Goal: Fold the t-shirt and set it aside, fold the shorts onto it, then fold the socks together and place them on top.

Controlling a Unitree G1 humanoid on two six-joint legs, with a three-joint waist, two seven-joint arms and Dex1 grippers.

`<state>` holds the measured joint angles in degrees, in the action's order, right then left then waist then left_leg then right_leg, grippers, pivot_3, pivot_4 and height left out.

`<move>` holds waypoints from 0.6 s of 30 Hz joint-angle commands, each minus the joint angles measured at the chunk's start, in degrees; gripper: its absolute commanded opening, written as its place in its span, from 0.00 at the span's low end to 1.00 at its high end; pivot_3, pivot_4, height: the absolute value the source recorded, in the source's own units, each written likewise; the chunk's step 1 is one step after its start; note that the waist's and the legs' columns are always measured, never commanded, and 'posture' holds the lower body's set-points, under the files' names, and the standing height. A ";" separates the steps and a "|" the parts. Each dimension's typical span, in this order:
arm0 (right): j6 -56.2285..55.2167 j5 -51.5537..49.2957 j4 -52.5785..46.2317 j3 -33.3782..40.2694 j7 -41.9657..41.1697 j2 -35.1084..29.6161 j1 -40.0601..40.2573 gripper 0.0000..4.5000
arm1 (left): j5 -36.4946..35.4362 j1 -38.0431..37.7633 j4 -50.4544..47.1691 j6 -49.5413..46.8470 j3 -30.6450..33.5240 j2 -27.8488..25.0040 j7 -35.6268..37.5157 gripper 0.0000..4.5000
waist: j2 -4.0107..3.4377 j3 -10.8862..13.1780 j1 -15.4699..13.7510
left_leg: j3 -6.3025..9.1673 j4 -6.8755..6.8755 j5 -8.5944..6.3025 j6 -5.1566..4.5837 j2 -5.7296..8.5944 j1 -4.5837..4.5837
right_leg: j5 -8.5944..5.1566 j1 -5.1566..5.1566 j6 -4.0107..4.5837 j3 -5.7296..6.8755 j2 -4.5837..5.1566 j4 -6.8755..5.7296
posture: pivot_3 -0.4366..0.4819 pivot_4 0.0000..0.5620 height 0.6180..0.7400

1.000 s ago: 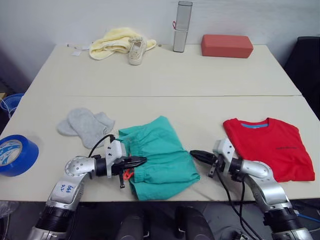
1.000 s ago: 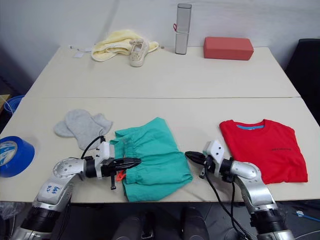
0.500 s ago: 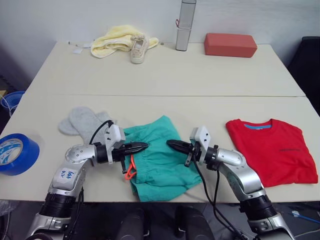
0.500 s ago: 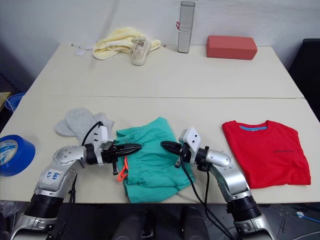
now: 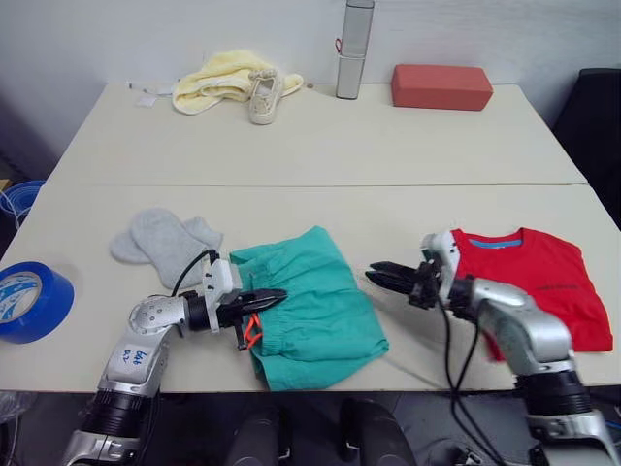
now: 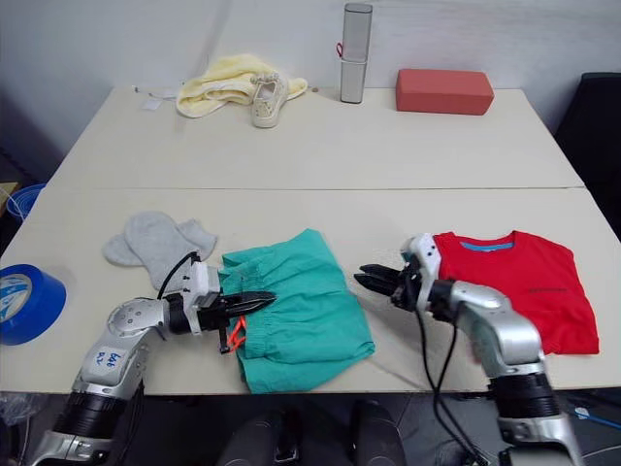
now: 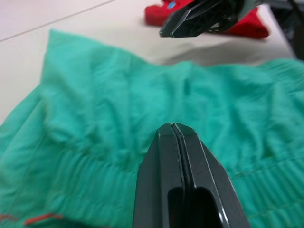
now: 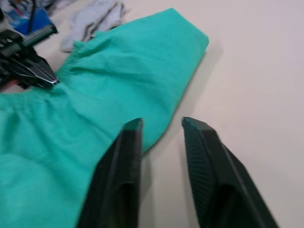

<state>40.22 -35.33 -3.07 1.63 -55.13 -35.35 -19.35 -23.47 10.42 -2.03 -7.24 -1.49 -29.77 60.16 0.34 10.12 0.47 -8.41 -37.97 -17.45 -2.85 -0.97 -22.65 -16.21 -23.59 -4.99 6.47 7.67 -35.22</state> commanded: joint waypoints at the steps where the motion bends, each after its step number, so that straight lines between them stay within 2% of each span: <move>1: 10.64 -3.76 0.03 -0.27 -2.62 -4.20 -3.33 0.61 | -2.89 -0.42 -2.88 0.24 2.36 -1.53 2.26 0.00 | 0.00 0.00 -0.02 | 0.00 0.00 0.00 -0.01 0.00 0.00 | -0.01 -0.01 0.01 0.00 0.00 0.00 | 0.48 0.27 1.00; 6: 26.67 -7.21 6.97 -1.44 -2.74 -6.13 -10.73 1.00 | -4.19 -1.77 -4.03 -0.61 3.37 -3.32 3.91 0.00 | -0.03 0.02 0.01 | 0.00 0.01 -0.01 -0.05 0.00 -0.03 | -0.01 -0.03 0.02 0.01 0.02 0.07 | 0.48 0.27 1.00; 10: 30.86 -2.38 12.05 -8.95 -2.49 -6.57 -15.09 1.00 | -2.39 -3.17 -4.25 0.11 2.73 -4.31 3.83 0.00 | -0.04 0.02 0.15 | 0.00 0.01 -0.02 -0.03 0.00 -0.08 | -0.01 -0.07 0.02 0.03 0.02 0.09 | 0.48 0.27 1.00; 14: 36.51 -4.20 15.32 -9.96 -2.54 -2.47 -18.65 1.00 | -0.45 -4.26 -4.18 -0.43 2.42 -5.15 2.22 0.00 | 0.03 -0.02 0.58 | 0.01 0.02 -0.07 0.05 0.00 -0.07 | -0.01 -0.04 0.01 0.04 0.02 0.11 | 0.48 0.27 1.00; 18: 41.93 -5.03 14.50 -14.31 -3.24 1.28 -20.60 1.00 | 2.21 -5.03 -2.53 0.34 1.75 -5.31 0.93 0.00 | 0.01 -0.03 1.44 | 0.00 0.10 -0.03 0.03 -0.02 -0.06 | -0.01 -0.06 0.03 0.05 0.00 0.10 | 0.48 0.27 1.00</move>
<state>78.48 -39.50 11.71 -8.01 -58.08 -35.70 -41.12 -22.35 5.93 -4.05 -7.51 0.60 -34.60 61.64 0.35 10.08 1.91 -8.41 -37.85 -17.45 -2.86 -1.00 -22.69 -16.23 -23.65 -4.95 6.52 7.64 -35.12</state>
